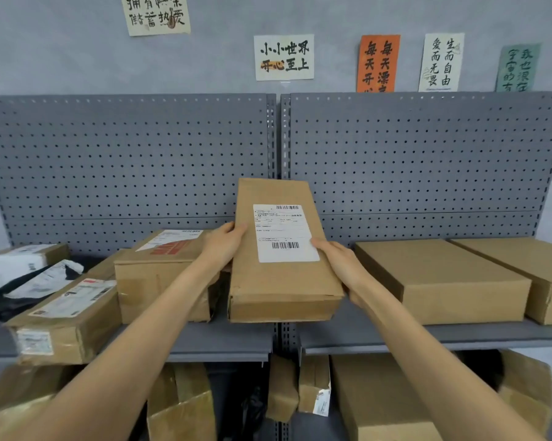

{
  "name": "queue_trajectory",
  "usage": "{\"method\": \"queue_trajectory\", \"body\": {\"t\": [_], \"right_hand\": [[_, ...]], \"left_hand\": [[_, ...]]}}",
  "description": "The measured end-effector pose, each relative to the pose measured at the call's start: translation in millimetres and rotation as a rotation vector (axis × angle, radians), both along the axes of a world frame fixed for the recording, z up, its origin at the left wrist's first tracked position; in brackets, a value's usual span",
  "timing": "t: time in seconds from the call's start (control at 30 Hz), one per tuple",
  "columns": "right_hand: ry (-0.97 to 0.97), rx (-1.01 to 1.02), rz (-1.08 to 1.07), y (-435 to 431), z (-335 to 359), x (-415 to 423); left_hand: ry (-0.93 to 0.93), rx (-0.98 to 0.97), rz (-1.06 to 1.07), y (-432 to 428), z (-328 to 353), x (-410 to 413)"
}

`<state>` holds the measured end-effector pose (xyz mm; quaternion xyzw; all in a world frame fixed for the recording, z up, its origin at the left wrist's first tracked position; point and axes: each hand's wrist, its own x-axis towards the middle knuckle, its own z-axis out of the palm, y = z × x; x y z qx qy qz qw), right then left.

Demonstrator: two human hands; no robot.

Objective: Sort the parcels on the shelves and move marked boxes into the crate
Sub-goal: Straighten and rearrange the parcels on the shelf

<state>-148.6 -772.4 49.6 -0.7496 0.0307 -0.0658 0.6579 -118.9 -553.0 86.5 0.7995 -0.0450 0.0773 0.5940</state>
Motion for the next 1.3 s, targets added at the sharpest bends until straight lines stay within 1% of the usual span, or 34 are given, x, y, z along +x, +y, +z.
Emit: {"method": "queue_trajectory", "body": {"t": [0.1, 0.23, 0.47, 0.53, 0.67, 0.73, 0.9, 1.07, 1.13, 1.2, 1.23, 1.3], "right_hand": [[0.13, 0.012, 0.011, 4.2, -6.9, 5.9], [0.246, 0.0, -0.018, 10.0, -20.2, 13.5], [0.277, -0.131, -0.082, 23.6, -28.0, 24.0], [0.296, -0.144, -0.071, 24.7, -28.4, 24.8], [0.331, -0.124, -0.042, 31.2, -36.7, 23.7], [0.344, -0.134, -0.038, 36.2, -42.2, 23.8], [0.339, -0.162, -0.059, 41.3, -46.8, 24.3], [0.338, -0.172, -0.074, 42.7, -47.9, 22.2], [0.337, -0.174, -0.067, 43.3, -48.5, 21.7], [0.315, -0.191, -0.077, 45.6, -48.9, 20.2], [0.274, -0.233, -0.108, 45.6, -49.1, 19.3], [0.147, -0.331, -0.204, 39.6, -44.0, 14.9]], "left_hand": [[0.055, 0.093, 0.058, 1.3, -11.7, 3.6], [0.205, 0.069, 0.053, -1.3, -38.3, 10.2], [0.258, 0.356, 0.13, 2.9, -45.1, 24.4], [0.249, 0.464, 0.127, 4.0, -44.2, 24.6], [0.136, 0.694, 0.097, 4.6, -52.2, 24.2], [0.131, 0.777, 0.081, 4.7, -58.7, 26.2], [0.102, 0.883, 0.095, 3.8, -65.2, 24.9], [0.097, 0.943, 0.095, -2.1, -66.7, 19.3], [0.02, 1.032, 0.133, -6.5, -65.0, 12.8], [-0.172, 1.159, 0.218, -14.8, -61.2, 4.7], [-0.263, 1.175, 0.249, -20.2, -59.4, 2.1], [-0.388, 1.068, 0.24, -34.3, -56.1, 1.9]]}}
